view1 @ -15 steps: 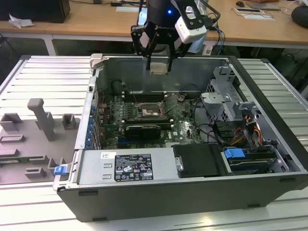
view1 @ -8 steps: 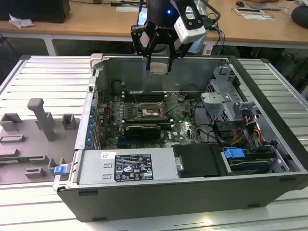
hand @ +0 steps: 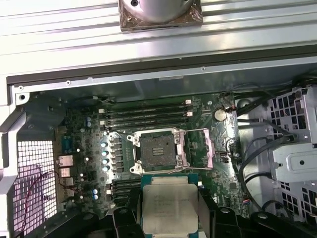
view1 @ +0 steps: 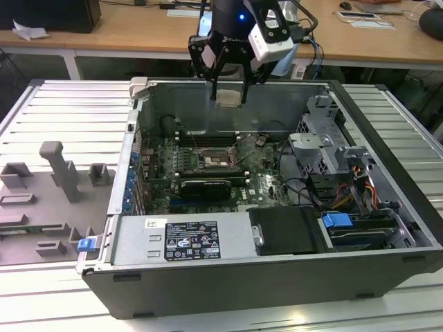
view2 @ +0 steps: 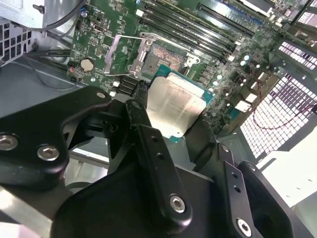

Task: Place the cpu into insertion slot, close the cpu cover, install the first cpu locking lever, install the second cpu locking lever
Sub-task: 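Place the cpu into insertion slot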

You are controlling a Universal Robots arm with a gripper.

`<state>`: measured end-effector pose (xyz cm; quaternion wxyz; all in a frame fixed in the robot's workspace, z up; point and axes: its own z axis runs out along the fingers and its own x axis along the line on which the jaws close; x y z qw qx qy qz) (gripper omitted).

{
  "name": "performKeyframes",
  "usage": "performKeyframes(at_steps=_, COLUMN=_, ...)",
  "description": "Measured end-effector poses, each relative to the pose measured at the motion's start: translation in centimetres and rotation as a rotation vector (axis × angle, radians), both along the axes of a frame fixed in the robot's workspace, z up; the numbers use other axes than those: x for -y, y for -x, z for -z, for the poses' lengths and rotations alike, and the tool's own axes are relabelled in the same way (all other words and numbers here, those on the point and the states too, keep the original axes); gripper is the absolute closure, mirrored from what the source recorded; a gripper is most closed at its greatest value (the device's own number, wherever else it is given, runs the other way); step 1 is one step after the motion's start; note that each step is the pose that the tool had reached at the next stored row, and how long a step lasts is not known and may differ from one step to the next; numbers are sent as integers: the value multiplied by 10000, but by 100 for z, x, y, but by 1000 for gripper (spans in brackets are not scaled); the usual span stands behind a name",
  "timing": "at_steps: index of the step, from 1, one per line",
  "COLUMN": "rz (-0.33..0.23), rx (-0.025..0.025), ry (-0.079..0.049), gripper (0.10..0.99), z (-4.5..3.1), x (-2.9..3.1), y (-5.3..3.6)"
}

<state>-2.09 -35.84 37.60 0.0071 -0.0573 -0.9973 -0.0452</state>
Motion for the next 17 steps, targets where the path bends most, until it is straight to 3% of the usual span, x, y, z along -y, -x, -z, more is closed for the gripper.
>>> performKeyframes(at_steps=17, rz=577, rx=0, ry=0, gripper=545, z=1, x=0, y=0)
